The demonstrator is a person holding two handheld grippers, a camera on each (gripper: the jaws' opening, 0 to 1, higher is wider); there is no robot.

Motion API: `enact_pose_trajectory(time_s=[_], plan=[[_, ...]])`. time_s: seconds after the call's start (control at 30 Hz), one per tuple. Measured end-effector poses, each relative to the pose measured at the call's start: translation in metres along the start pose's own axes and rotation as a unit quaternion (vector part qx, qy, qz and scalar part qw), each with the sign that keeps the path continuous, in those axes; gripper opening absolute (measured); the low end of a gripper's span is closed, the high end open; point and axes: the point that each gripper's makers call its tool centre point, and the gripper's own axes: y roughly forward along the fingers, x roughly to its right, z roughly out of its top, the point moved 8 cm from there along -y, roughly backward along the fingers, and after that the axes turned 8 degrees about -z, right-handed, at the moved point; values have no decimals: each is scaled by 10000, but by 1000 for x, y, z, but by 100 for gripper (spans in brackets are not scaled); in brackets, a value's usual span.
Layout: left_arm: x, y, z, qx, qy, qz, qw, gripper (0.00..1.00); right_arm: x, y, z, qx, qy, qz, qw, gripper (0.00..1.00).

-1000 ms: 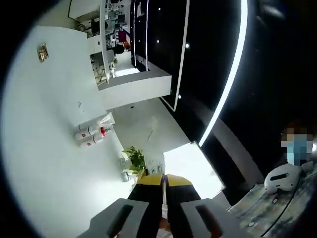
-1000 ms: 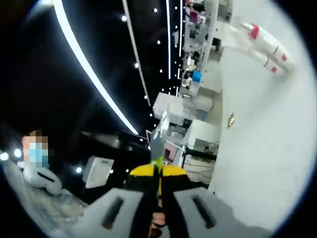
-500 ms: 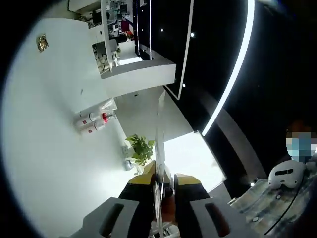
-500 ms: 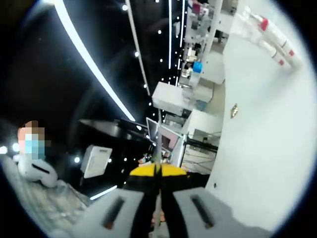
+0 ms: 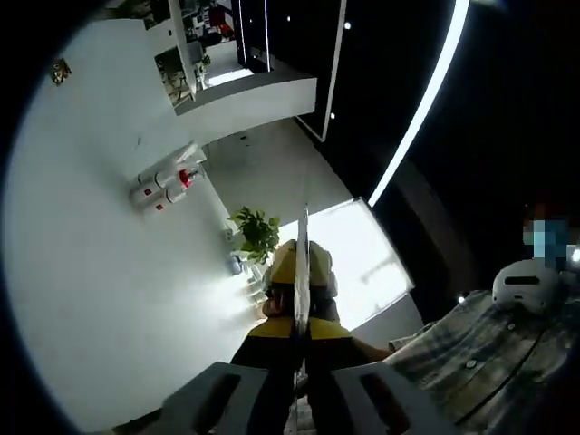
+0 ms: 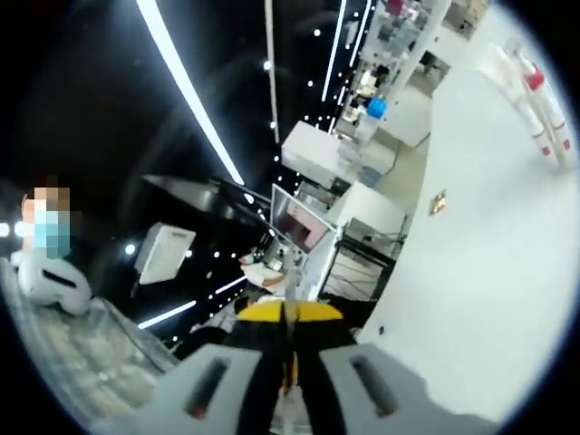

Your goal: Arrange the skincare products in the storage area until every visible bottle or jar stands upright without overlapping.

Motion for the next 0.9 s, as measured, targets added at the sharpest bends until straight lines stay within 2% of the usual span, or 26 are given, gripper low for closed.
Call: enact_pose_trajectory(time_s=[0.03,0.13,0.2,0.3,0.4,0.43,0.6,0.67,0.73,0.83,0.9], plan=[[-2,0,0,-2,-111,-18,9999,2,1,-1,0,-19,3,-1,10000,2],[-2,2,-1,22,-9,78,10000,3,4,-3,0,-15,58,-54,10000,1],[0,3,-1,6,-52,-23,10000,4,4,-4,0,-31,62,-37,10000,1],[2,4,-1,-59,154,-117,9998,4,3,-5,1,-33,156,30,9999,1],[-1,8,3,188,-323,285,9989,4,5,-6,4,60,255,55,9996,1],[0,7,2,115,-177,131,9997,4,5,-6,4,48,257,34,9997,1],[1,8,0,131,-114,74,9998,4,4,-6,3,78,274,47,9996,1],[2,7,1,168,-20,23,9999,4,4,-7,5,245,439,79,9987,1],[2,7,1,112,-30,16,9999,4,5,-8,8,372,630,99,9973,1],[1,4,-4,-186,69,96,9998,4,6,-10,11,474,756,97,9960,1],[1,4,-4,-132,-81,104,9998,3,5,-9,11,451,762,92,9960,1]])
